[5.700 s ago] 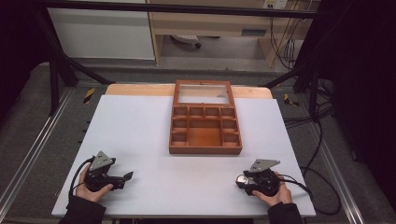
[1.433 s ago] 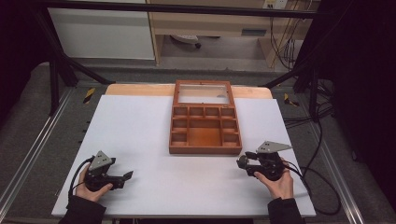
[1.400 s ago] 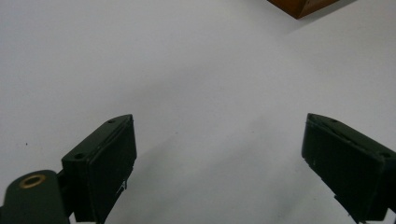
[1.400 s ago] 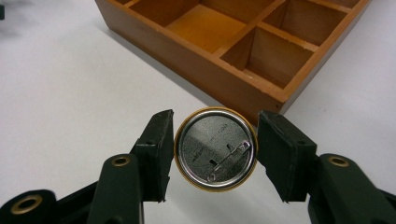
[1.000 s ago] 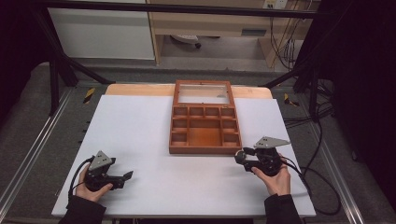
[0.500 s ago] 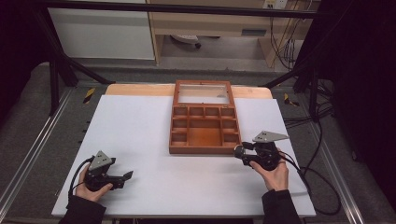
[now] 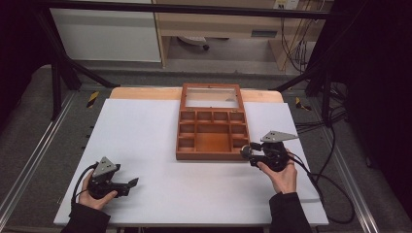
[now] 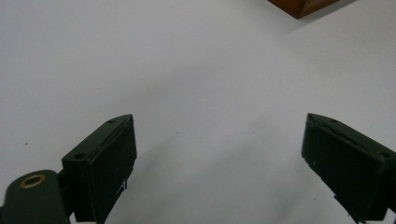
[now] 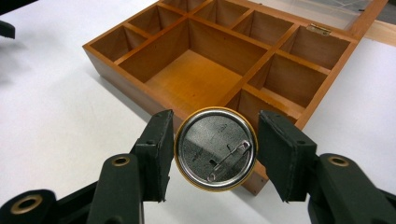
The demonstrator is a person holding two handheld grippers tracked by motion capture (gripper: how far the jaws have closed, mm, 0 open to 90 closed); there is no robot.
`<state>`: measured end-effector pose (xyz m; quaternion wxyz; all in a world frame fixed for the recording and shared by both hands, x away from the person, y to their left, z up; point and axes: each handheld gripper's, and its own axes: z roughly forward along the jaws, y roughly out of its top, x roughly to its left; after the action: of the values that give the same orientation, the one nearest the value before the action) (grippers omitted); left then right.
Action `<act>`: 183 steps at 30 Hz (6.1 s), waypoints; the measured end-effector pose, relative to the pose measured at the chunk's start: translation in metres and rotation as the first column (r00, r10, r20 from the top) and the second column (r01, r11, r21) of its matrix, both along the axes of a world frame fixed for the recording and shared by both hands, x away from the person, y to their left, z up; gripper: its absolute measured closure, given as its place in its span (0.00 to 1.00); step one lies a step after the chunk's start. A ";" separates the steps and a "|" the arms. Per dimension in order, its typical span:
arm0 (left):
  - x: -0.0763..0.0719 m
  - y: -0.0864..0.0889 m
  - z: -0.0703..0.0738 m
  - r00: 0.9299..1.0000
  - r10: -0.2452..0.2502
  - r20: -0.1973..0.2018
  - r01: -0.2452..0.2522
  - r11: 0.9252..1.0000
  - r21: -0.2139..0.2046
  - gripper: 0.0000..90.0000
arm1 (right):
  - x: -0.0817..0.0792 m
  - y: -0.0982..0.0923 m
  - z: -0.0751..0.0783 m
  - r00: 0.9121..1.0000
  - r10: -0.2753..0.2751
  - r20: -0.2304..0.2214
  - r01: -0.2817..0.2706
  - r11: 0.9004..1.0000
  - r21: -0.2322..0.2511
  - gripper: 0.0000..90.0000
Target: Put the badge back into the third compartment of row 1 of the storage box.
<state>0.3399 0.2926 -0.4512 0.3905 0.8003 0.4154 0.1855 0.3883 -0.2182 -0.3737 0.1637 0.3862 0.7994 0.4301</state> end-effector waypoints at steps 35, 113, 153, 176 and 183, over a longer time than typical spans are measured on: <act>0.000 0.000 0.000 1.000 0.001 0.000 -0.001 1.000 -0.003 0.11 | 0.038 0.017 0.012 0.999 -0.029 0.033 0.028 0.999 0.019 0.53; 0.001 0.002 0.000 1.000 0.005 -0.001 -0.005 1.000 -0.007 0.11 | 0.131 0.055 0.006 0.994 -0.104 0.024 0.104 0.995 0.010 0.53; 0.001 0.003 0.000 1.000 0.009 -0.004 -0.009 1.000 -0.009 0.11 | 0.170 0.077 -0.015 0.993 -0.121 0.005 0.121 0.993 -0.019 0.53; 0.001 0.003 0.000 1.000 0.007 -0.003 -0.007 1.000 -0.010 0.11 | 0.175 0.083 -0.034 0.992 -0.121 -0.033 0.119 0.991 -0.063 0.53; 0.001 0.003 0.000 1.000 0.008 -0.003 -0.008 1.000 -0.010 0.11 | 0.176 0.084 -0.037 0.991 -0.124 -0.042 0.121 0.991 -0.064 0.53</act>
<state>0.3410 0.2953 -0.4516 0.3929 0.7971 0.4201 0.1838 0.5639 -0.1345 -0.4108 0.1832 0.4392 0.7904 0.3857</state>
